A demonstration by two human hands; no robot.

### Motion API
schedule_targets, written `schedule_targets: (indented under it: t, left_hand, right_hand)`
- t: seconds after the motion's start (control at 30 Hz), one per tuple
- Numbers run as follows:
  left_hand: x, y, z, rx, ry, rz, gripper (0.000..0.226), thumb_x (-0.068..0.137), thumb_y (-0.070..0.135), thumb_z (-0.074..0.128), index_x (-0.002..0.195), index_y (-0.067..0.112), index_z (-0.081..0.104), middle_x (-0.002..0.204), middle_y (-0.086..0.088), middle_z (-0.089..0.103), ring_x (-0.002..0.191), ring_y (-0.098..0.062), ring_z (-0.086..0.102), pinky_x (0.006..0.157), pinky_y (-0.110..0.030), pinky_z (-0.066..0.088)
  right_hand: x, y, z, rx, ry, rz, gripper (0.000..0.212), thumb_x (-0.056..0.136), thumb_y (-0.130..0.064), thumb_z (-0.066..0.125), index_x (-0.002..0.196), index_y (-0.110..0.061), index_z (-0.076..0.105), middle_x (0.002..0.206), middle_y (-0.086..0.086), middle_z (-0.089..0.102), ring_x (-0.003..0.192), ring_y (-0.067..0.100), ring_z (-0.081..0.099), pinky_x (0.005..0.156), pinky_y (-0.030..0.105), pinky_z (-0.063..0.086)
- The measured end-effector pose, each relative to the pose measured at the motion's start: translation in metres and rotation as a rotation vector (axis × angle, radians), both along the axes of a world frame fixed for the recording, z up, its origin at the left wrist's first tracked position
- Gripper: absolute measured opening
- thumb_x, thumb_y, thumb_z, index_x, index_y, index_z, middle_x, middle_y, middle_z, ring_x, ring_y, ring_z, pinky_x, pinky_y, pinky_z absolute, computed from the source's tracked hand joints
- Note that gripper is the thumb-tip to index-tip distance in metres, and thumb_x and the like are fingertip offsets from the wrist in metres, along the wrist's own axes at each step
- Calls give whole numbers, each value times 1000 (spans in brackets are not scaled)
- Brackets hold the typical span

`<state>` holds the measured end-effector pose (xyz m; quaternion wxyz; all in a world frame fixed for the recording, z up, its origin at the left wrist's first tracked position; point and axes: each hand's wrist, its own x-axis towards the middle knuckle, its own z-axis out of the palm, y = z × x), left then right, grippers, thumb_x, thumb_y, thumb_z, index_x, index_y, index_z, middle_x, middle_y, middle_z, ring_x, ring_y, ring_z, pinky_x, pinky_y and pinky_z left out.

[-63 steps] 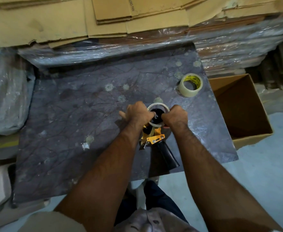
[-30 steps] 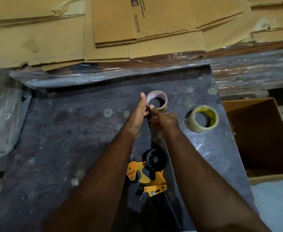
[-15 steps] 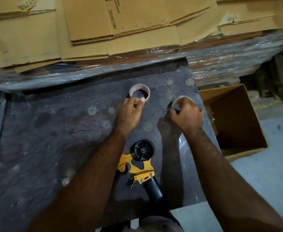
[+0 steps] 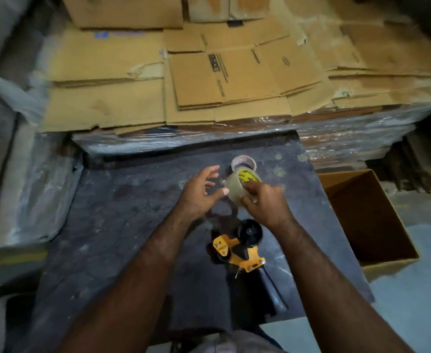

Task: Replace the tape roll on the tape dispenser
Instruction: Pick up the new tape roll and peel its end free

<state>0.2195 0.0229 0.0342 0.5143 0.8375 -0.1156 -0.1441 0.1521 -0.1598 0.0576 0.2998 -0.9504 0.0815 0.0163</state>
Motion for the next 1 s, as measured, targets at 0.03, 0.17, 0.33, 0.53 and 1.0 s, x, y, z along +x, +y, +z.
schedule_targets:
  t: [0.03,0.17,0.33,0.53,1.0]
  left_hand:
    - [-3,16,8,-25,3,-16,63,83,21,81,139,20,53,132,-2,63,111,-18,62,86,-30,52]
    - [-20,69,34,-111,-71,-22,32,78,11,85,105,21,70,103,-3,75,94,-16,70,85,-29,54]
    - [-46,114,49,-141,-131,88,22,76,8,85,76,26,73,86,2,80,81,-16,75,77,-26,59]
    - [-68,121,70,-153,-174,79,12,82,10,81,77,16,71,83,-10,78,73,-23,72,76,-38,58]
    - [-98,108,109,-119,-321,-14,9,84,18,78,88,21,71,88,6,75,81,-7,70,74,-20,54]
  right_hand:
    - [-7,16,9,9,-22,18,40,88,-26,68,127,-16,69,118,18,74,108,38,69,91,41,54]
    - [-35,75,42,3,-33,93,32,87,-28,68,117,-19,73,109,11,78,105,33,68,84,33,50]
    - [-63,118,73,37,-53,82,42,81,-26,65,122,-20,72,117,10,76,110,28,67,92,32,51]
    - [-94,139,85,58,-157,-111,38,71,-38,70,102,-15,74,104,8,73,100,25,65,79,24,40]
    - [-119,124,103,141,-254,-216,27,77,-46,78,91,-24,71,98,-7,70,90,13,64,78,31,52]
